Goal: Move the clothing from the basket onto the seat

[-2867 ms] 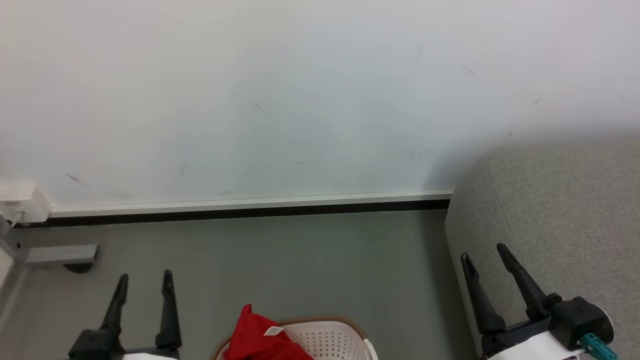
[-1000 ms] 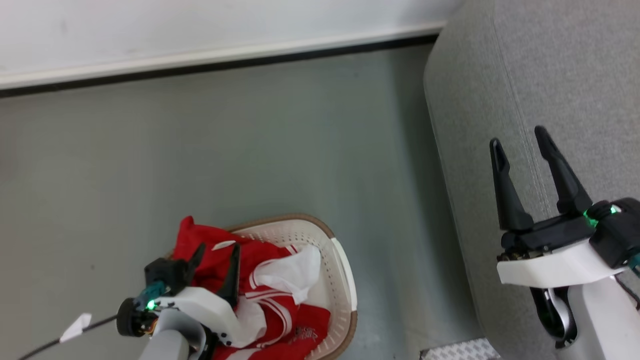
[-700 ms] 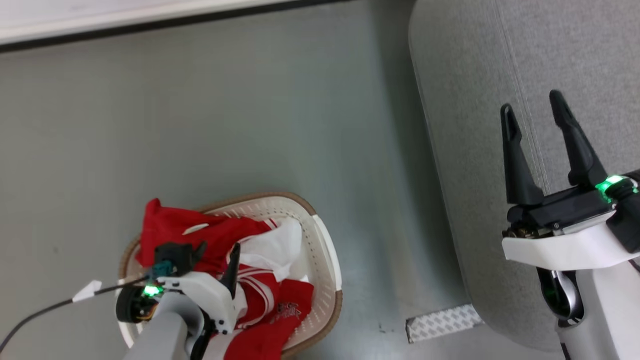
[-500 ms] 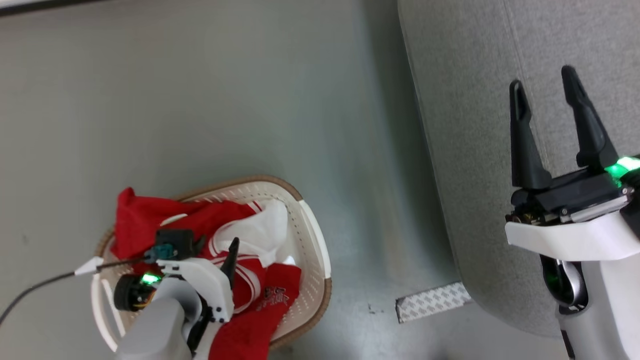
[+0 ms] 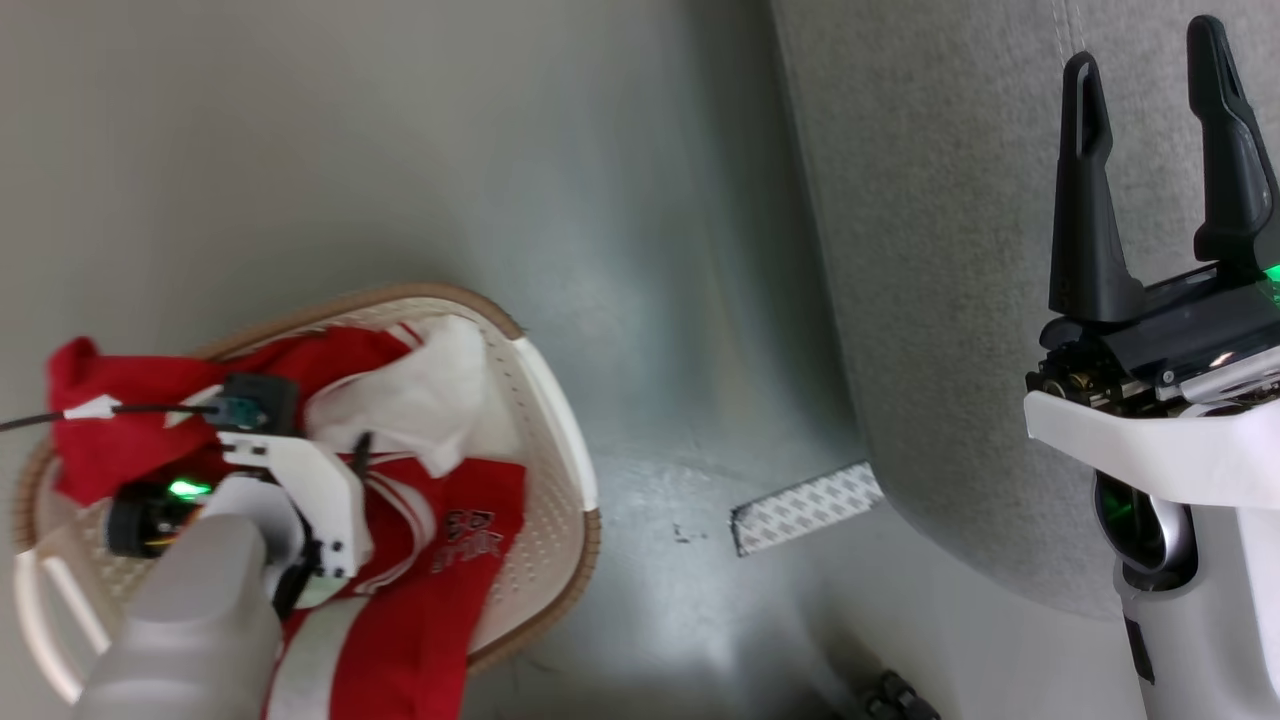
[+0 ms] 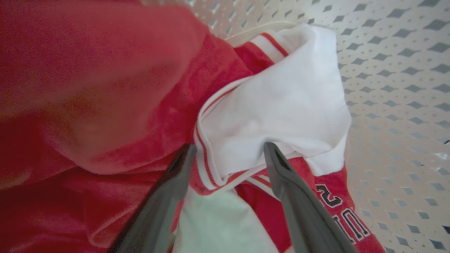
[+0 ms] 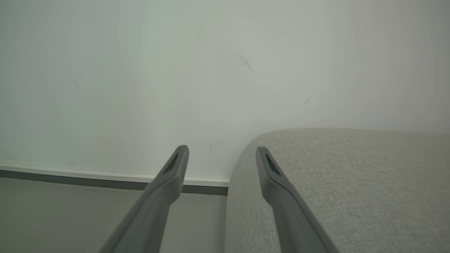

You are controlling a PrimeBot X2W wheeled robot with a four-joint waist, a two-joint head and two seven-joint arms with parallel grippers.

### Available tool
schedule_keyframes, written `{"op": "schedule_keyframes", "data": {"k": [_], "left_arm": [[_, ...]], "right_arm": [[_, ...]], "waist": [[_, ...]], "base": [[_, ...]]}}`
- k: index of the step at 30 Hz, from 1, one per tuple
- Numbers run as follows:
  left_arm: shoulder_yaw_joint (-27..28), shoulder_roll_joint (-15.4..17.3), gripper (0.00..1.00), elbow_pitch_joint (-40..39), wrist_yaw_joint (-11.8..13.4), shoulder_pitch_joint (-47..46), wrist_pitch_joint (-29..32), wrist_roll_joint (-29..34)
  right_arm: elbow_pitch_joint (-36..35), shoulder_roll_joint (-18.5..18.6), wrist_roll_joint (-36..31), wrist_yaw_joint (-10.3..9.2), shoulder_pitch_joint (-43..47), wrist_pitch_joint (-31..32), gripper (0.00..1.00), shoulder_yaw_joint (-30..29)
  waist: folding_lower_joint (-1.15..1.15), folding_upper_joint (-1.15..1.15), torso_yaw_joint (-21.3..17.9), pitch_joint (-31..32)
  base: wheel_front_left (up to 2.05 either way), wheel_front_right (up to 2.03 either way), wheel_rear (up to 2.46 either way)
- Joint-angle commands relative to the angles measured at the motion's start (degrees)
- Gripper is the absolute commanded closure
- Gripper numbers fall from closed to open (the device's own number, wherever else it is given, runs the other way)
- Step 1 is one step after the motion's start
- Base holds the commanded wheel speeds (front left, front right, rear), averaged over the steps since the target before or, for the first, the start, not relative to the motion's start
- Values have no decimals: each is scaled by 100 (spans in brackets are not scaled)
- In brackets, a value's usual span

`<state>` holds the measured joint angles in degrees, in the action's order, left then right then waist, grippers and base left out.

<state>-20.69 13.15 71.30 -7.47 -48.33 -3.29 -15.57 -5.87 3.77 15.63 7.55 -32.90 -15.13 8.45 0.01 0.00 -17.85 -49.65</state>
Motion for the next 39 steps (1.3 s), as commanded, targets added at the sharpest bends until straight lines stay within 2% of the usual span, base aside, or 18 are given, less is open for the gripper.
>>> {"op": "schedule_keyframes", "data": {"k": [1,13,14,15,17,27,36,39], "left_arm": [[-44,105,0,71,59,-95,93,76],[-261,217,0,212,322,-250,327,181],[-258,222,4,217,341,-259,322,161],[-239,223,22,222,339,-269,307,124],[-250,231,100,227,337,-300,304,108],[-384,48,100,235,210,-197,10,67],[-399,-476,100,245,79,251,-545,-196],[-460,-623,100,229,41,442,-810,-244]], "right_arm": [[-72,-28,-36,-12,-73,-3,0,-27],[-101,-95,58,-12,-23,-3,0,-59],[-98,-95,59,-12,-28,-3,0,-58],[-91,-95,69,-12,-37,-3,0,-54],[-92,-96,72,-12,-54,-3,0,-54],[11,-93,-51,-12,-24,-3,0,-97],[239,137,-150,-12,195,-3,0,-118],[320,187,12,-12,308,-3,0,-104]], "waist": [[-1,0,-233,-234],[-1,0,-419,-483],[-1,0,-420,-492],[-1,0,-422,-502],[-1,0,-418,-519],[-1,0,-194,-127],[-1,0,263,1020],[-1,0,406,1484]], "base": [[0,0,0],[0,0,0],[0,0,0],[0,0,0],[0,0,0],[0,0,0],[0,0,0],[0,0,0]]}}
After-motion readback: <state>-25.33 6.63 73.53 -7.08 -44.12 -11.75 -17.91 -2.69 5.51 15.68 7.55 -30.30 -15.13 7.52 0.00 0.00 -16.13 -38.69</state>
